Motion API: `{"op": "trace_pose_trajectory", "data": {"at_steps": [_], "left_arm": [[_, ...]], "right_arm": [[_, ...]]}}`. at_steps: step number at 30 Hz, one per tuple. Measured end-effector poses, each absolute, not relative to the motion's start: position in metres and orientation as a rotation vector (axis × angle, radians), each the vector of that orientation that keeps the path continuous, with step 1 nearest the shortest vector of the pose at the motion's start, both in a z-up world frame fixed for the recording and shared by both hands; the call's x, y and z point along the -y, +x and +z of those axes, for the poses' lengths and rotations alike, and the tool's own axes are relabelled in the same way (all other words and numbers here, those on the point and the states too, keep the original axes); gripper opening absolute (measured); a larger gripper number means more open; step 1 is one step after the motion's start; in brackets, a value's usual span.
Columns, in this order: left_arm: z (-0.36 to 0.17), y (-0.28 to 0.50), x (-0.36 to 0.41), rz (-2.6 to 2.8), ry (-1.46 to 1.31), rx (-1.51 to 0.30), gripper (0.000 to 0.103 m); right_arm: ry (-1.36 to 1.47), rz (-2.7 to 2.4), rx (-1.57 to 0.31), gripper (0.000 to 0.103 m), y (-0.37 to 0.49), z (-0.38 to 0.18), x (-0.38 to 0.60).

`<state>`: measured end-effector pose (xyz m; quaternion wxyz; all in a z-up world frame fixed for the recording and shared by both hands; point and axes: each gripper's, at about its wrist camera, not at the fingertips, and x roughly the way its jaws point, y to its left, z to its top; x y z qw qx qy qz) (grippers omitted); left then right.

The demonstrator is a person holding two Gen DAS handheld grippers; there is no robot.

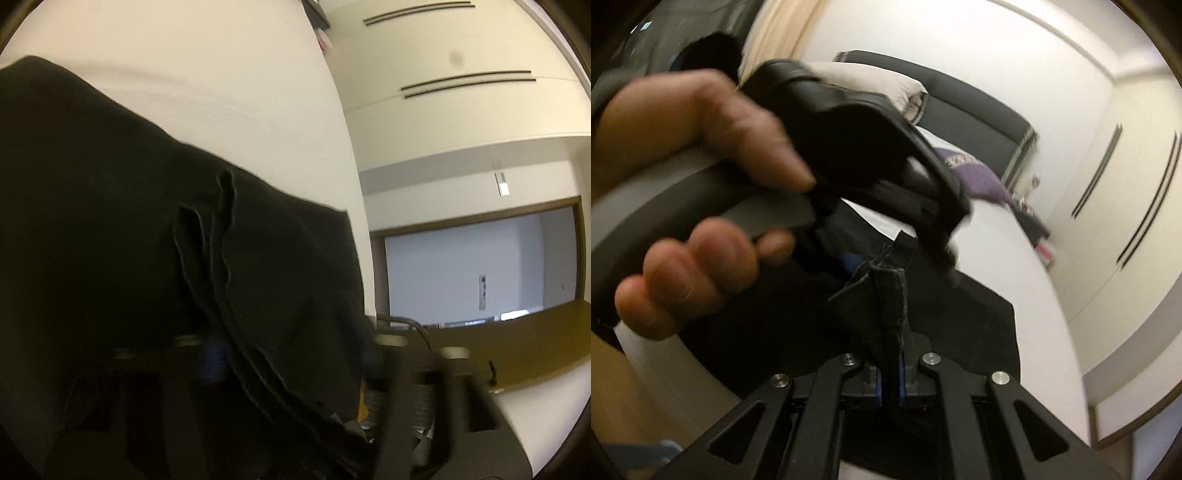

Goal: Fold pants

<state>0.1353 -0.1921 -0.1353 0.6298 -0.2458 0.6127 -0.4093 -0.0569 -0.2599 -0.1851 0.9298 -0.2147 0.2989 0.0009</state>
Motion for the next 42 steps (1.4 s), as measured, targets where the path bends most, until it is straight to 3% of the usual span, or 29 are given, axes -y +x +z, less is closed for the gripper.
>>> {"op": "trace_pose_trajectory", "data": {"at_steps": [1, 3, 11, 17, 30, 35, 36, 38, 40, 42], "left_arm": [[-0.135, 0.134, 0.191, -0.946, -0.559, -1.4, 0.016], [-0.134, 0.133, 0.185, -0.966, -0.569, -1.386, 0.007], [-0.122, 0.142, 0.192, -0.983, -0.53, -1.304, 0.005], [-0.11, 0.146, 0.147, -0.939, -0.488, -1.271, 0.005], [-0.16, 0.136, 0.094, -0.774, -0.433, -1.32, 0.006], [-0.169, 0.138, 0.095, -0.771, -0.465, -1.325, 0.007], [-0.168, 0.137, 0.095, -0.767, -0.465, -1.325, 0.008], [-0.163, 0.133, 0.093, -0.748, -0.434, -1.319, 0.01], [-0.159, 0.128, 0.087, -0.731, -0.411, -1.316, 0.012], [-0.154, 0.122, 0.081, -0.71, -0.381, -1.313, 0.016]], "right_arm": [[-0.463, -0.003, -0.606, 0.007, -0.057, -0.185, 0.257], [-0.502, -0.013, -0.601, 0.007, -0.057, -0.186, 0.252], [-0.562, 0.016, -0.586, 0.007, -0.055, -0.183, 0.238], [-0.575, 0.111, -0.559, 0.007, -0.041, -0.174, 0.207], [-0.582, 0.29, -0.663, 0.007, -0.017, -0.21, 0.155], [-0.553, 0.301, -0.703, 0.018, -0.013, -0.214, 0.16], [-0.53, 0.307, -0.711, 0.022, -0.004, -0.209, 0.165], [-0.46, 0.326, -0.72, 0.045, -0.013, -0.2, 0.18], [-0.386, 0.347, -0.722, 0.052, -0.016, -0.188, 0.202], [-0.295, 0.338, -0.725, 0.052, -0.026, -0.177, 0.228]]}}
